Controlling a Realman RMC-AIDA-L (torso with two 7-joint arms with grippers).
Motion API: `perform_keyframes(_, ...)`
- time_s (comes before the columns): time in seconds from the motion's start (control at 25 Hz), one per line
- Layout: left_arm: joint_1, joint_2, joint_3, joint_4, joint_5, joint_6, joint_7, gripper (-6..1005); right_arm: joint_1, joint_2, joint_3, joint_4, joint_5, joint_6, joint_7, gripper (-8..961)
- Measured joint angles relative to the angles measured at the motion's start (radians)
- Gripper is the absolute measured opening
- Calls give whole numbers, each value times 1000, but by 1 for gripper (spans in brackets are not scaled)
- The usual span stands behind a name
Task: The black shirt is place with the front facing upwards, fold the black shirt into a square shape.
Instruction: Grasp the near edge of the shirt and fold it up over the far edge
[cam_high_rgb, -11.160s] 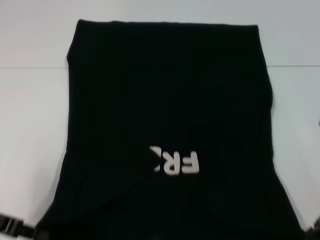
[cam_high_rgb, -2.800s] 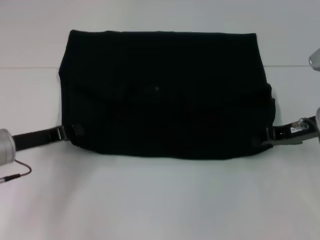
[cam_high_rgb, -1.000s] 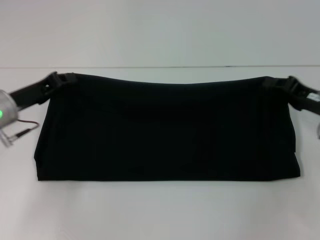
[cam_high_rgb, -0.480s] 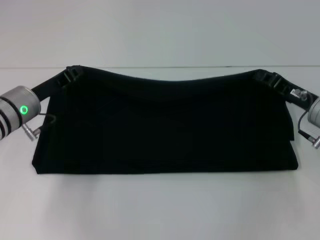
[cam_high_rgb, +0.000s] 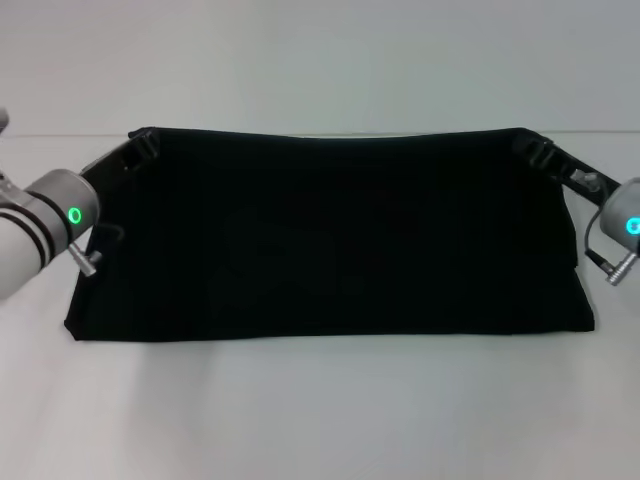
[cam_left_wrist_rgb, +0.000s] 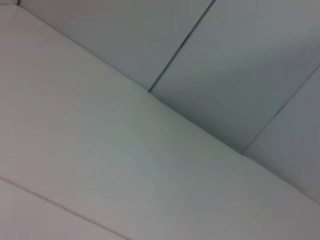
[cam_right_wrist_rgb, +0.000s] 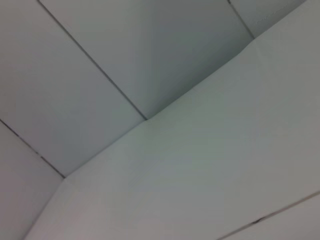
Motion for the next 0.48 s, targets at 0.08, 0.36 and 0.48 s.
perform_keyframes(0.08, -2, 0, -1, -29, -71, -8, 79, 64, 17, 0, 1, 24, 39, 36, -70, 89)
perform_keyframes(0.36, -4, -1, -1, -95, -284, 3, 332, 69, 61, 2, 6, 68, 130, 81, -269, 111)
perform_keyframes(0.48, -6, 0, 2, -112, -334, 7, 382, 71, 65, 2, 6, 76, 167, 85, -298, 167)
